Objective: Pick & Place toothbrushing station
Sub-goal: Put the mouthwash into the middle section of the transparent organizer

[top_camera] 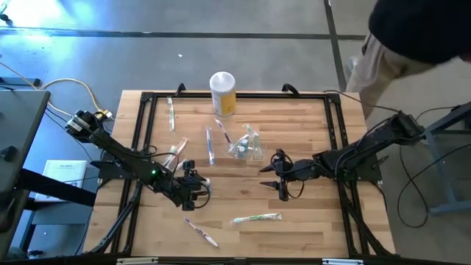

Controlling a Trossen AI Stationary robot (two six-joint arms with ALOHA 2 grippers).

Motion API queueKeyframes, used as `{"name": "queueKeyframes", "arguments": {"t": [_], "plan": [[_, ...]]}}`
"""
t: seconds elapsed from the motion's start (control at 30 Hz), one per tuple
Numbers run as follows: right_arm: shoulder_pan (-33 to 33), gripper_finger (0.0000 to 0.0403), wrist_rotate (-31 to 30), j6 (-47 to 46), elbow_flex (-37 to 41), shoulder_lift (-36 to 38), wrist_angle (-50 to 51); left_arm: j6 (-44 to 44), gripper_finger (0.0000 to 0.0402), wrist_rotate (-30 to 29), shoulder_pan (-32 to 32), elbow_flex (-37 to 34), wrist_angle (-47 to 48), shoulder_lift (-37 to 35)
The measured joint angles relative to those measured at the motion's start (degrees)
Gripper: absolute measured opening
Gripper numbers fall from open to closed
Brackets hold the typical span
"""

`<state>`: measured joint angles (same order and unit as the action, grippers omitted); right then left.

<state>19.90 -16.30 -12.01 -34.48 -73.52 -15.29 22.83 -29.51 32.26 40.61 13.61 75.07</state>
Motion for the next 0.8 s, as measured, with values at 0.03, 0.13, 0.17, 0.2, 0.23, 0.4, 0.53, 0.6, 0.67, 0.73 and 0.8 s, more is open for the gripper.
{"name": "queueKeyframes", "arguments": {"t": [0.03,0.13,0.17,0.2,0.23,0.4,0.53,0.6,0.67,0.73,0.8], "plan": [[0.0,0.0203,0.0,0.0,0.0,0.0,0.0,0.0,0.0198,0.0,0.0,0.1,0.1,0.0],[0.0,0.02,0.0,0.1,0.0,0.0,0.1,0.0,0.0198,0.3,0.0,0.5,0.3,0.0],[0.0,0.02,0.0,0.1,0.0,0.0,0.0,0.0,0.0198,0.3,0.0,0.7,0.3,0.0],[0.0,0.02,0.0,0.1,0.0,0.0,0.0,0.0,0.0198,0.4,0.0,0.8,0.3,0.0],[0.0,0.02,0.0,0.1,0.0,0.0,0.0,0.0,0.0198,0.5,0.0,1.0,0.3,0.0],[0.0,0.0199,0.0,0.2,0.0,0.0,0.0,-0.1,0.0198,0.6,0.0,1.1,-0.2,0.0],[0.0,0.0199,0.0,0.1,0.0,0.0,0.0,-0.1,0.0198,0.1,0.0,1.1,-0.1,0.0],[0.0,0.0197,0.0,0.0,0.0,0.0,0.0,0.0,0.0198,0.0,0.0,1.1,-0.1,0.0],[0.0,0.0196,0.0,0.0,0.0,0.0,0.0,0.0,0.0198,0.0,0.0,1.1,-0.1,0.0],[0.0,0.0196,0.0,0.0,0.0,0.0,0.0,0.0,0.0198,-0.7,0.0,1.1,-0.1,0.0],[0.0,0.0196,0.0,0.0,0.0,0.0,0.0,0.0,0.0198,-1.8,0.0,1.1,0.0,0.0]]}}
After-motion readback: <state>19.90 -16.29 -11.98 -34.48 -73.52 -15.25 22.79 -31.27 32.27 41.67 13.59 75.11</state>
